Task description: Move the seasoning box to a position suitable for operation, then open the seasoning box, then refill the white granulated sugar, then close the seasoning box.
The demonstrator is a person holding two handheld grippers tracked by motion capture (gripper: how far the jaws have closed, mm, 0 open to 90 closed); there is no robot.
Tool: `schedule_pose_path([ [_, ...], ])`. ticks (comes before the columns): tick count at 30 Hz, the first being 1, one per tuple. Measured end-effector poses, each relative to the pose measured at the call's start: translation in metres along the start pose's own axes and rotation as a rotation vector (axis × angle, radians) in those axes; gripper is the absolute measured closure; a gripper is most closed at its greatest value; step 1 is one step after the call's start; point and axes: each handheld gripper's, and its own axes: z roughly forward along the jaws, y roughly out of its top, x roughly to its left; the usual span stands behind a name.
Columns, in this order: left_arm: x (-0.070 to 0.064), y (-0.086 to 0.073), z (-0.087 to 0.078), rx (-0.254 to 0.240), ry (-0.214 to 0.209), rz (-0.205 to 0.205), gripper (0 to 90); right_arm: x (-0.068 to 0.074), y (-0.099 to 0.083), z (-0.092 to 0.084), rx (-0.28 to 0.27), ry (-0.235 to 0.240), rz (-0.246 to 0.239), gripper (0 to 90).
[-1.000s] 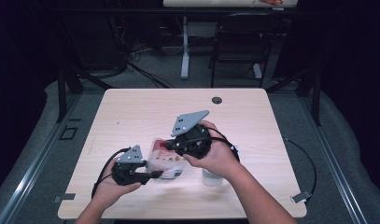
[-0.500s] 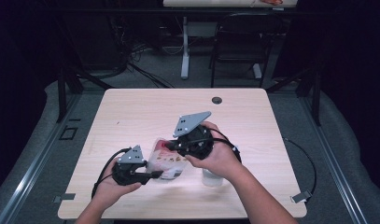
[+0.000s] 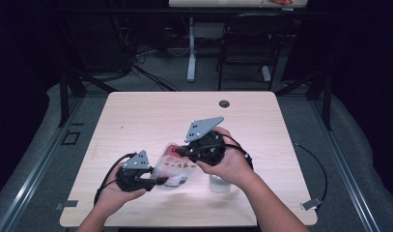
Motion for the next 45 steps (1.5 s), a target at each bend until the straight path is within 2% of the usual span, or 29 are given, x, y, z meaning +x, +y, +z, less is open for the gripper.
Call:
schedule_pose_path([
  [8,0.0,0.006,-0.002,0.004,0.0,0.017,64.4,-0.003,-0.006,-0.006,0.002,-0.009,0.008,89.3],
  [12,0.0,0.009,-0.004,0.007,0.002,0.024,65.0,-0.007,-0.012,-0.008,0.002,-0.014,0.026,89.4],
  [45,0.003,0.025,-0.011,0.019,-0.018,0.035,66.6,-0.018,-0.034,-0.02,0.005,-0.032,0.079,88.3],
])
